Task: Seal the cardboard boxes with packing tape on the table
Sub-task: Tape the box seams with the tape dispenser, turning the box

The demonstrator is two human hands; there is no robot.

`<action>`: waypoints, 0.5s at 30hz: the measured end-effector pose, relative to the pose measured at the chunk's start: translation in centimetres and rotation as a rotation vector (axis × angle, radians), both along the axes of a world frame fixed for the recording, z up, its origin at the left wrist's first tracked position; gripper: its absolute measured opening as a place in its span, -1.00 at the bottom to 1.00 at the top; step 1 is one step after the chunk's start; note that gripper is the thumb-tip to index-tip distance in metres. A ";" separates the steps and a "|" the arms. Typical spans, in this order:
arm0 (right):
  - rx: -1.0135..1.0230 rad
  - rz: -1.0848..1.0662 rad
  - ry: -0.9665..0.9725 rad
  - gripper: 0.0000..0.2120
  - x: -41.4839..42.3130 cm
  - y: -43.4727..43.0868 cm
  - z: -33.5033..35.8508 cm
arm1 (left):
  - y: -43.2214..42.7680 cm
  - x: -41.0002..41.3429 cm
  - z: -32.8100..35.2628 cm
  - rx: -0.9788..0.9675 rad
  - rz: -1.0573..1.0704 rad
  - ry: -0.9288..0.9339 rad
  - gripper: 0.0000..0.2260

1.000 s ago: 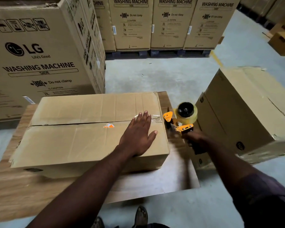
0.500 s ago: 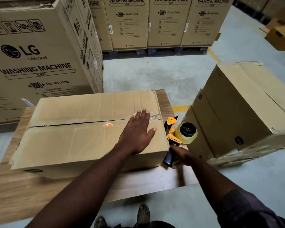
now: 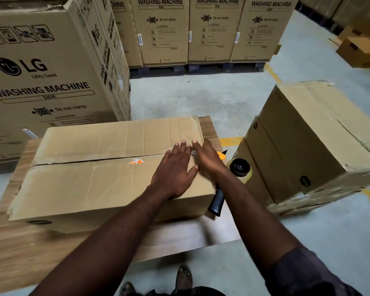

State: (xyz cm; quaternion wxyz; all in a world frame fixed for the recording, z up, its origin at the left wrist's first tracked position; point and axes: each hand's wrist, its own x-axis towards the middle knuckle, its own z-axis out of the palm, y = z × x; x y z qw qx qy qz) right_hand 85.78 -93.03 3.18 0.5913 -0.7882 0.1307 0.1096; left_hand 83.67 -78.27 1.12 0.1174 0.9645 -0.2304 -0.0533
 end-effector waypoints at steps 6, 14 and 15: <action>-0.099 0.085 0.232 -0.29 -0.8 -2.5 -0.9 | 0.0 -0.2 0.1 -0.020 -0.001 -0.002 -0.36; -0.630 0.023 -0.163 -0.37 -1.2 3.8 -0.8 | 0.8 0.1 0.8 -0.071 -0.044 0.020 -0.35; -0.656 0.029 -0.146 -0.33 -1.2 3.6 -1.0 | 1.3 0.1 0.9 -0.068 -0.049 0.018 -0.39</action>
